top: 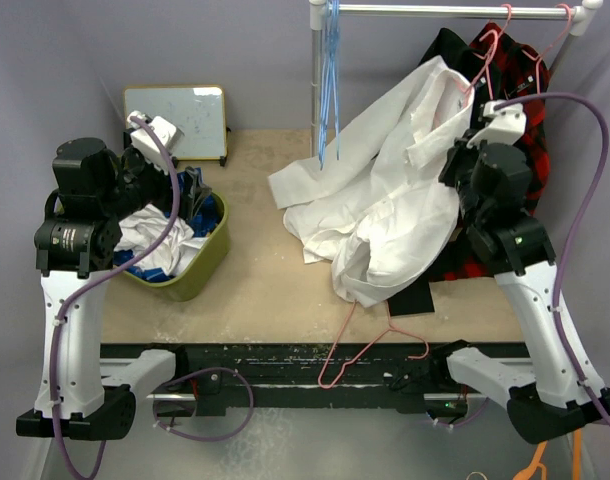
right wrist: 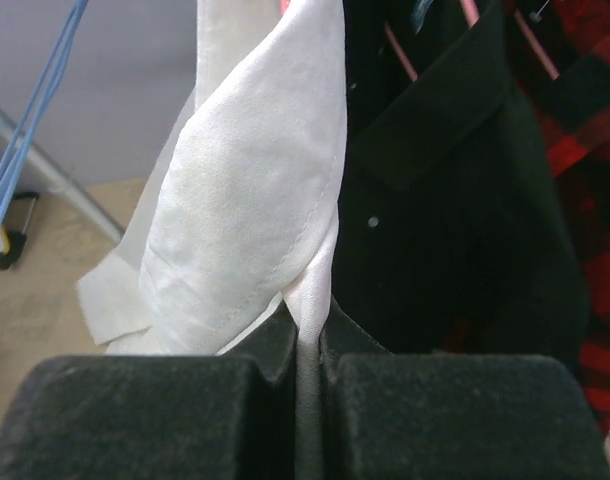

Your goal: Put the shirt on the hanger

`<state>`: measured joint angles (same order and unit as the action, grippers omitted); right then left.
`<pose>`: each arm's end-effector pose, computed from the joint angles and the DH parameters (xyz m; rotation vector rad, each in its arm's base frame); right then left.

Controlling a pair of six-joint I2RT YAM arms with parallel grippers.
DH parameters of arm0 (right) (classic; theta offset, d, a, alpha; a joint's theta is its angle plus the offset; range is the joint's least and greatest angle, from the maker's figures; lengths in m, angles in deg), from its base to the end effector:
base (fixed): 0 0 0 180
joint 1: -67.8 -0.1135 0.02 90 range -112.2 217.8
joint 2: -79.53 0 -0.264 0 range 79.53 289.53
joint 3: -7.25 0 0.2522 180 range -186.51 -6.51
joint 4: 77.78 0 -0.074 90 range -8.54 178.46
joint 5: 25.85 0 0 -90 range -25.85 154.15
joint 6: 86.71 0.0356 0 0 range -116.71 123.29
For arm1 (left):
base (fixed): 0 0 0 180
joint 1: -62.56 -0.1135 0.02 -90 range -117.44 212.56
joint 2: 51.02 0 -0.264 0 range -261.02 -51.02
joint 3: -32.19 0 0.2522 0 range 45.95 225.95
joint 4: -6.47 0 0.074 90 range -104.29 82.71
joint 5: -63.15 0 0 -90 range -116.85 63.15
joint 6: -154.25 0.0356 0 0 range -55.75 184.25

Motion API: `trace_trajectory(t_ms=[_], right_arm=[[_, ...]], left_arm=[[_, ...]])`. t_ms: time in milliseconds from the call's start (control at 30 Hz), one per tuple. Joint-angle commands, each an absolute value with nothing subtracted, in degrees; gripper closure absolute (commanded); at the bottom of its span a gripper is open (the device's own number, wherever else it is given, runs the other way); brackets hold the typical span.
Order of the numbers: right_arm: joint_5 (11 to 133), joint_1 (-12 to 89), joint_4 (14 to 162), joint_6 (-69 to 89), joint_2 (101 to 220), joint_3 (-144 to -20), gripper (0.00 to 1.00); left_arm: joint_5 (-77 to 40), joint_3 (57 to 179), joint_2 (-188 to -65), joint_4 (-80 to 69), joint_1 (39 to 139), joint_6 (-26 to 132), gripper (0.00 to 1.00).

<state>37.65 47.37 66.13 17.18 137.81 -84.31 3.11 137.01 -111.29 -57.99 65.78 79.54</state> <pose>0.1909 0.0541 0.4713 0.2629 1.5939 0.0882 0.1661 -0.0272 0.4840 0.6414 1.7733 -0.3565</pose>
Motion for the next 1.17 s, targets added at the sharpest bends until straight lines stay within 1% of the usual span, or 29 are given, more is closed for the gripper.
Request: trace_trajectory(t_ms=[0, 100, 233, 433, 733, 967, 1000, 1033, 1067, 1100, 1133], right_arm=[[45.6, 53.3, 71.6, 10.3, 142.5, -90.9, 1.00], [47.5, 55.6, 72.1, 8.6, 145.5, -94.8, 1.00], [52.5, 59.2, 71.3, 7.6, 150.1, -101.7, 1.00], [56.0, 59.7, 71.5, 7.0, 155.8, -107.3, 1.00], [59.8, 60.5, 74.1, 8.9, 161.7, -107.6, 1.00], [63.1, 60.9, 76.1, 10.4, 162.2, -103.9, 1.00], [63.5, 60.9, 76.0, 10.4, 161.9, -103.4, 0.96], [63.6, 60.9, 75.9, 10.6, 161.2, -102.6, 0.78], [63.4, 60.9, 76.0, 11.0, 160.2, -101.7, 0.54], [63.2, 60.9, 76.6, 11.3, 158.9, -100.2, 0.25], [62.8, 60.9, 77.1, 11.6, 157.3, -98.7, 0.03]], left_arm=[[-12.5, 135.3, -110.7, -50.4, 64.7, 67.2, 0.01], [-16.9, 135.1, -110.5, -50.6, 64.7, 65.8, 0.01], [-16.9, 134.5, -110.3, -51.2, 64.7, 65.5, 0.01], [-18.1, 133.7, -110.6, -50.8, 64.6, 64.7, 0.01], [-20.7, 133.8, -111.1, -50.3, 64.7, 64.7, 0.01], [-22.5, 133.0, -111.1, -50.0, 64.6, 65.5, 0.01], [-22.5, 133.0, -111.1, -49.9, 64.7, 65.4, 0.01], [-22.6, 133.1, -111.1, -49.9, 64.7, 65.3, 0.01], [-23.1, 133.1, -111.1, -49.8, 64.7, 64.8, 0.01], [-24.1, 133.1, -111.1, -50.0, 64.7, 63.5, 0.01], [-26.1, 133.1, -111.1, -49.6, 64.7, 61.7, 0.01]])
